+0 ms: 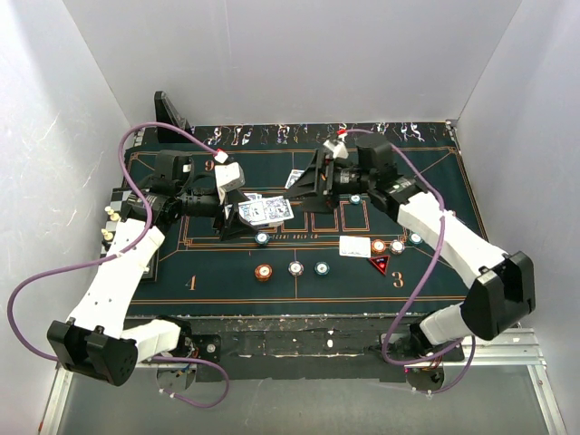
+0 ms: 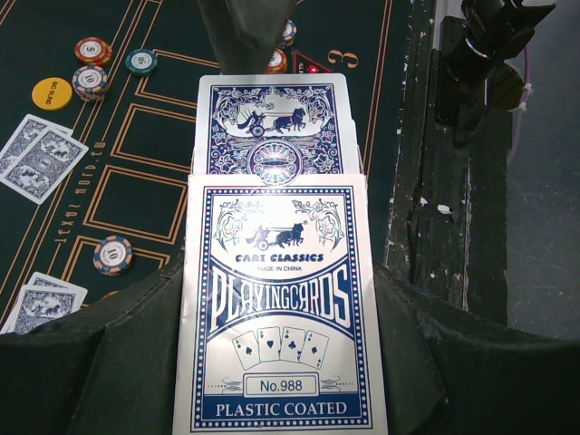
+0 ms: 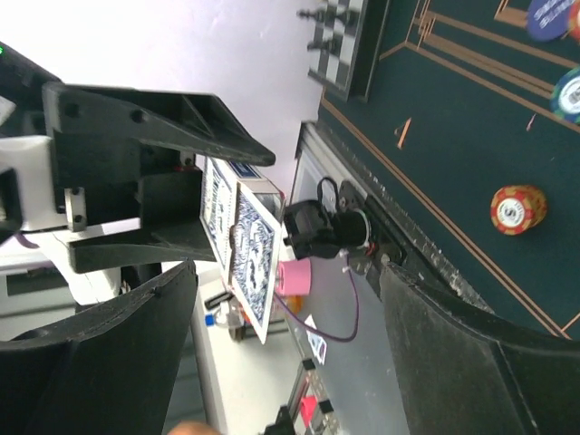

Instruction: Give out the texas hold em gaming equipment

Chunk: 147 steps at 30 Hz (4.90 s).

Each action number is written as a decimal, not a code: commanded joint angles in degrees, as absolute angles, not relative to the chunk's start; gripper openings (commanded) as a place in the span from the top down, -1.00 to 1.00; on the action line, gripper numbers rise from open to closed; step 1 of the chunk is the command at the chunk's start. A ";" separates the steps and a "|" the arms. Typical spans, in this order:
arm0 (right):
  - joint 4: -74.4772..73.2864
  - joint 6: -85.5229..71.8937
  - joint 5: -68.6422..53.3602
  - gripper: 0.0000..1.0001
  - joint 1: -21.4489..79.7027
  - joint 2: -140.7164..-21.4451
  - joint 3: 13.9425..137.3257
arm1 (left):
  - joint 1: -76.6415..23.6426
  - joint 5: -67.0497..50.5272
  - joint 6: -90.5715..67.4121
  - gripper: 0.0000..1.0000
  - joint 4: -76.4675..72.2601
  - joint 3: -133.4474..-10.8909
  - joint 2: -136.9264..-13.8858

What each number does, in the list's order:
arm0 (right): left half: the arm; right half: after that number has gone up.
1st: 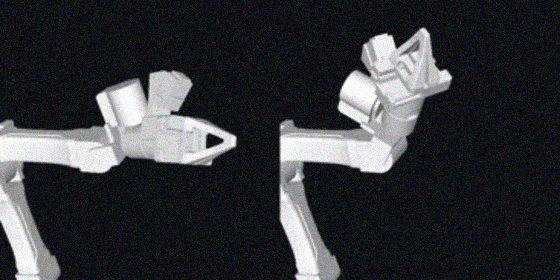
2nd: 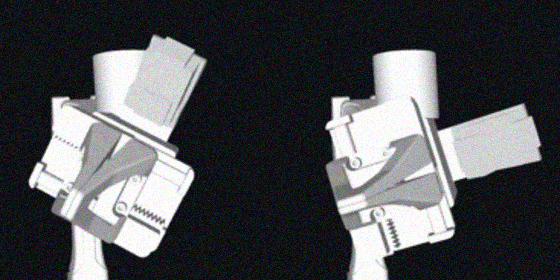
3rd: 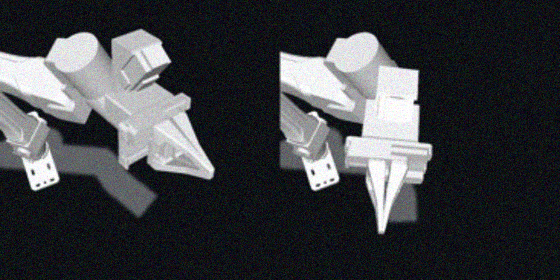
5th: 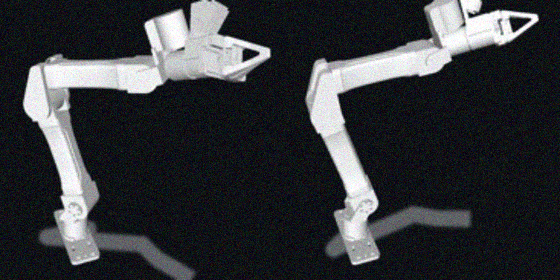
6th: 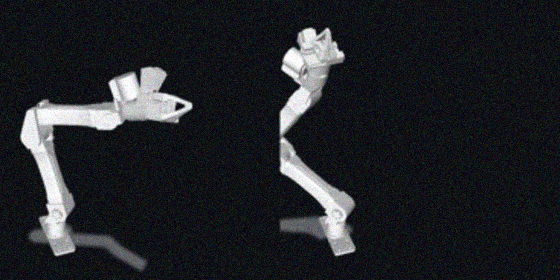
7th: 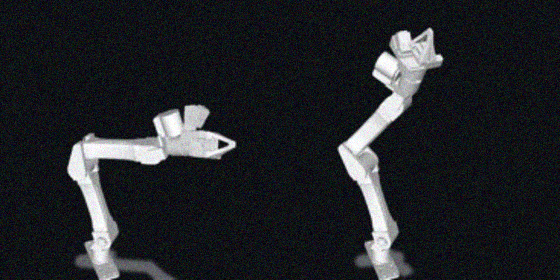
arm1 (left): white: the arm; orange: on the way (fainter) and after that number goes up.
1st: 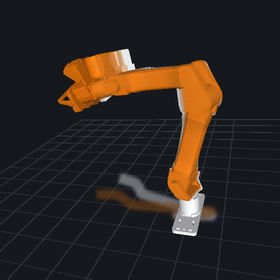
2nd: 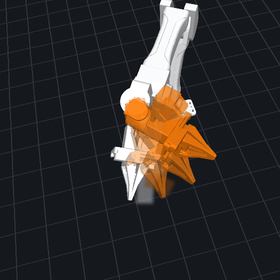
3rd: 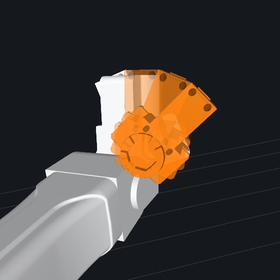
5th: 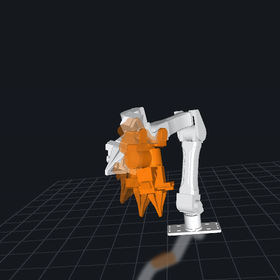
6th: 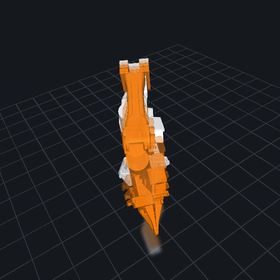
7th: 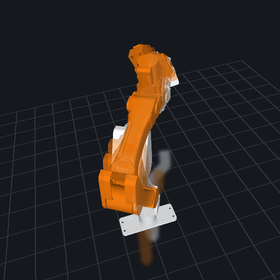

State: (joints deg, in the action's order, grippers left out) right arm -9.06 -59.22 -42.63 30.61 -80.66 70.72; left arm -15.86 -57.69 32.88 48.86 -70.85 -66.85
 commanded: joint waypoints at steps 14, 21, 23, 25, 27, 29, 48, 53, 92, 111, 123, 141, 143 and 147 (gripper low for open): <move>-0.71 -63.80 -44.21 -0.61 37.35 -82.79 69.52 | -15.82 -59.77 32.87 1.00 47.37 -73.04 -66.71; 1.58 -65.48 -44.30 0.04 37.35 -81.21 67.50 | -15.82 -59.50 33.05 1.00 47.55 -73.21 -66.18; 1.58 -65.57 -44.21 0.18 37.35 -80.95 67.41 | -15.82 -59.59 32.96 1.00 47.55 -73.21 -66.27; 1.14 -65.57 -44.21 0.21 37.18 -80.68 67.41 | -15.82 -59.68 32.96 1.00 47.46 -73.30 -66.27; 0.79 -65.57 -44.30 0.23 36.92 -80.42 67.59 | -15.91 -59.85 32.96 1.00 47.55 -73.21 -66.09; 0.53 -65.57 -44.21 0.25 36.65 -79.90 67.50 | -15.82 -59.85 32.96 1.00 47.37 -73.30 -66.01; -2.99 -64.78 -44.65 0.75 32.96 -76.12 66.09 | -15.73 -59.68 32.96 1.00 47.37 -73.74 -65.92; -3.51 -64.51 -45.09 0.90 30.85 -73.66 64.69 | -15.82 -59.59 33.22 1.00 47.46 -73.74 -66.00; -19.34 -36.91 -29.01 0.97 8.17 -85.77 50.89 | -15.82 -60.21 32.52 1.00 47.46 -74.27 -65.57; -28.81 -37.35 -19.08 0.21 8.17 -82.36 50.88 | -15.82 -59.85 34.19 1.00 49.04 -74.53 -65.57; -30.41 -40.60 -23.62 -0.03 14.14 -76.38 59.14 | -15.82 -60.12 34.19 1.00 49.04 -74.27 -65.48; -11.26 -56.33 -41.40 -0.74 34.18 -77.86 72.33 | -15.73 -62.49 34.98 1.00 48.08 -69.88 -62.93; -9.50 -57.04 -41.57 -0.75 35.59 -78.92 72.42 | -15.82 -62.32 34.46 1.00 46.85 -68.82 -62.05; -8.53 -57.30 -42.01 -0.77 37.88 -81.73 74.44 | -15.82 -61.88 34.28 1.00 46.23 -68.12 -61.43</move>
